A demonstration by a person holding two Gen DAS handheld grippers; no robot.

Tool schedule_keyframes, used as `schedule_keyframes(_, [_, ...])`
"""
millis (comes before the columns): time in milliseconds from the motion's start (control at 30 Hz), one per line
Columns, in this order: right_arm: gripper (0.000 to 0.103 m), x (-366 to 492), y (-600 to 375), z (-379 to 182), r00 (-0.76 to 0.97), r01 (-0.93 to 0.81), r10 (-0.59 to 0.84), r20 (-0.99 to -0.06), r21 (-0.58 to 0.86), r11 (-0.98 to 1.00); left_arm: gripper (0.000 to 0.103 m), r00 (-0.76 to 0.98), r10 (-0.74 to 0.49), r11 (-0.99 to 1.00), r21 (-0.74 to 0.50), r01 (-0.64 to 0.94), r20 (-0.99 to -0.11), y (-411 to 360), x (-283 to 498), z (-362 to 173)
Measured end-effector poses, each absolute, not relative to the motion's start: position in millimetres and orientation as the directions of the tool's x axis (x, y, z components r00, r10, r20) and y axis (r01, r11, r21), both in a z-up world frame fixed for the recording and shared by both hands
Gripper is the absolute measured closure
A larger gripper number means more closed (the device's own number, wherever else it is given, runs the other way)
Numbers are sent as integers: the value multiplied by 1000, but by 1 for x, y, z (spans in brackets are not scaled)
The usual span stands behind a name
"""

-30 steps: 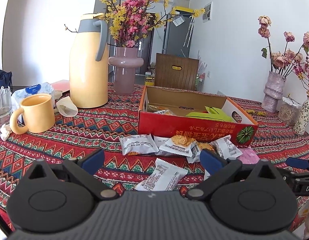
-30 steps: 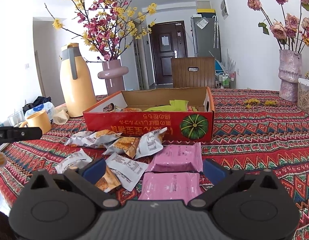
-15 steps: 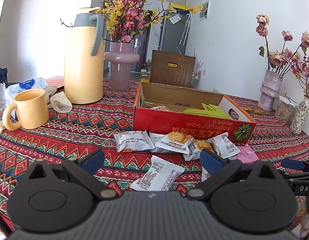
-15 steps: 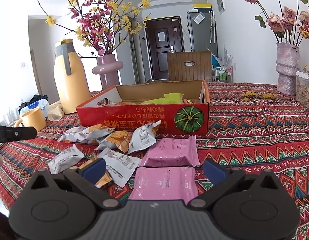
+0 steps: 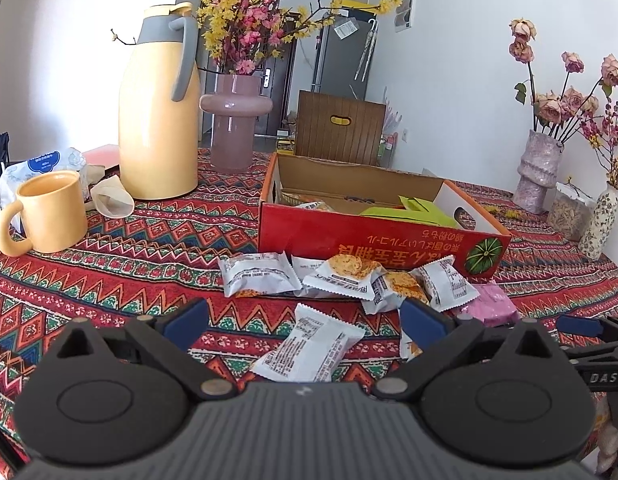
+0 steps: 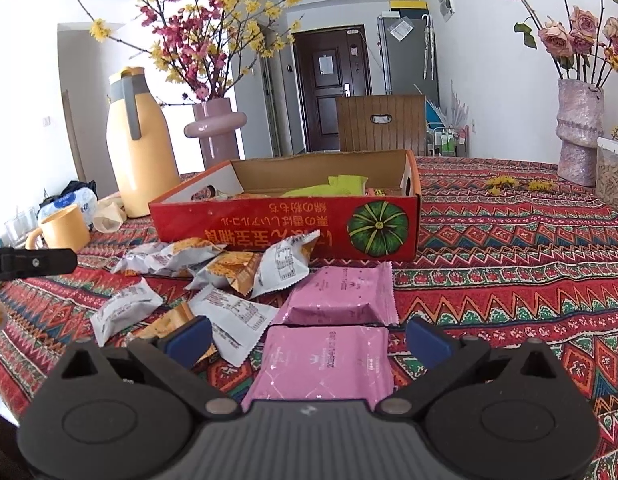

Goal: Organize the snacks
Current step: 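Grasp a pink packet with the right tool, then grasp a white biscuit packet with the left tool while the right tool holds the pink packet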

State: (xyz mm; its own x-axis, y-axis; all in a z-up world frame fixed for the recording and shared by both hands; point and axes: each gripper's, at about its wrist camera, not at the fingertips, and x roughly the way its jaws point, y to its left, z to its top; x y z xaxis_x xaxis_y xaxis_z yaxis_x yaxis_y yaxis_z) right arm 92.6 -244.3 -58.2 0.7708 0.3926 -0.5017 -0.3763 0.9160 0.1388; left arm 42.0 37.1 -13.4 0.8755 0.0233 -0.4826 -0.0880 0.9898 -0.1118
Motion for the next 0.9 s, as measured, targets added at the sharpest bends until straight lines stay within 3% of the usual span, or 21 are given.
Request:
schedule_keyframes(300, [3, 117, -229, -82, 712, -346, 321, -624, 86, 934, 0, 852, 37, 991, -91, -99, -523, 39, 50, -24])
schedule_keyframes(367, [11, 114, -226, -84, 720, -358, 322, -615, 69, 931, 0, 838, 40, 992, -78, -98, -544, 38, 55, -30])
schedule_keyframes(400, [22, 113, -225, -83, 725, -366, 325, -607, 60, 929, 0, 830, 44, 993, -70, -99, -556, 37, 58, -33])
schedule_keyframes(533, [37, 109, -228, -81, 734, -390, 341, -587, 47, 920, 0, 807, 48, 994, -48, -94, -588, 37, 68, -40])
schedule_keyframes(900, [40, 114, -260, -65, 790, -334, 339, -511, 105, 937, 0, 746, 49, 997, -11, -76, -664, 33, 106, -58])
